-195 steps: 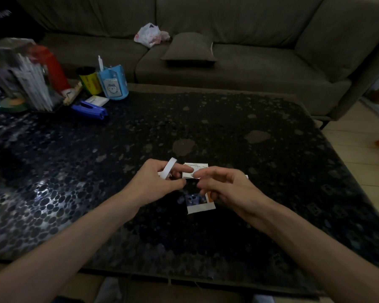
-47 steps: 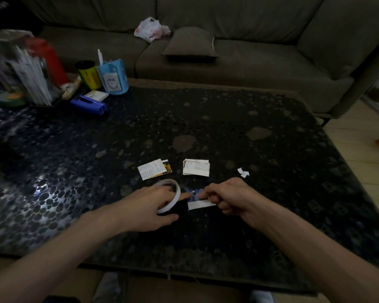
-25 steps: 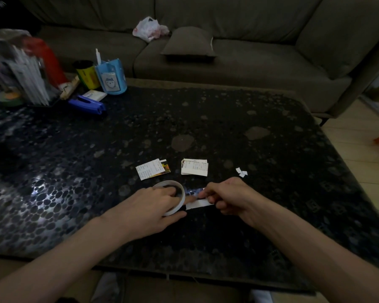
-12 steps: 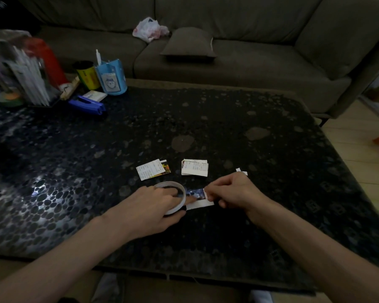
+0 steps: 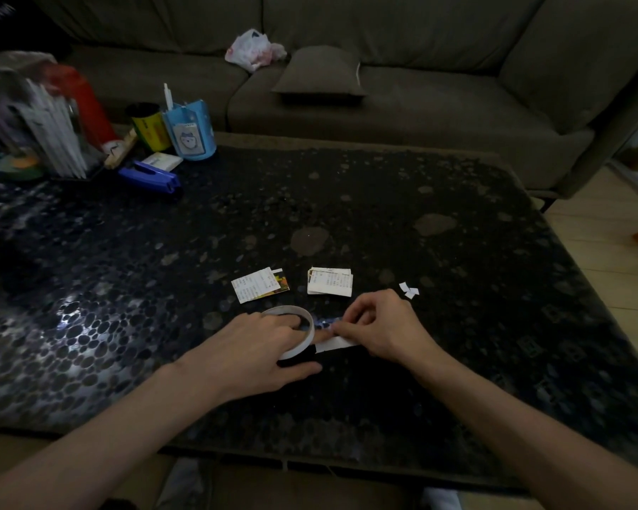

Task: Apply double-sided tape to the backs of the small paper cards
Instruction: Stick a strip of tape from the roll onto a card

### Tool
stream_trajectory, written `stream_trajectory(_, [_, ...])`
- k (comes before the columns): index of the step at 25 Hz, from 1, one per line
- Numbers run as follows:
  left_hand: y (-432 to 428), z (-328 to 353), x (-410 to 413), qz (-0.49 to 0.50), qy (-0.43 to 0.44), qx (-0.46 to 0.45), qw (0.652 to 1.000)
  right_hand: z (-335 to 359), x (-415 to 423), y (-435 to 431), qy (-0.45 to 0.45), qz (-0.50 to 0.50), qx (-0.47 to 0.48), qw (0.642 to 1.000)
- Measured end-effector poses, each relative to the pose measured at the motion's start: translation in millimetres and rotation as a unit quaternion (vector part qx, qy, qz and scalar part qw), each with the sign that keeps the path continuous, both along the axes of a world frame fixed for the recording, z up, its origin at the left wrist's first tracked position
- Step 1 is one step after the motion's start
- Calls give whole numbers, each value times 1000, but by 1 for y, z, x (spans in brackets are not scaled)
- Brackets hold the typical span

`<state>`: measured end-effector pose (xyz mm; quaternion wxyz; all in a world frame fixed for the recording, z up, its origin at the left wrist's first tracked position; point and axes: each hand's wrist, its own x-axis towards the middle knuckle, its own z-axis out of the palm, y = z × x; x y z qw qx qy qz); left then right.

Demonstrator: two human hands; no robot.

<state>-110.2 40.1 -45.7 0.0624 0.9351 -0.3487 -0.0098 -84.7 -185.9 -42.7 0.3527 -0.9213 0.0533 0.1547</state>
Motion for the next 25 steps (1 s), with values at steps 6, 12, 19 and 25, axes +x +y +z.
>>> stream_trajectory(6, [1, 0, 0, 4, 0, 18, 1000, 6, 2, -4, 49, -21, 49, 997])
stream_trajectory(12, [0, 2, 1, 4, 5, 21, 1000, 6, 0, -2, 47, -34, 58, 997])
stream_trajectory(19, [9, 7, 2, 1, -15, 1, 1000, 11, 0, 1, 63, -42, 57, 996])
stream_trajectory(25, [9, 9, 4, 3, 1, -26, 1000, 13, 7, -4, -43, -103, 85, 990])
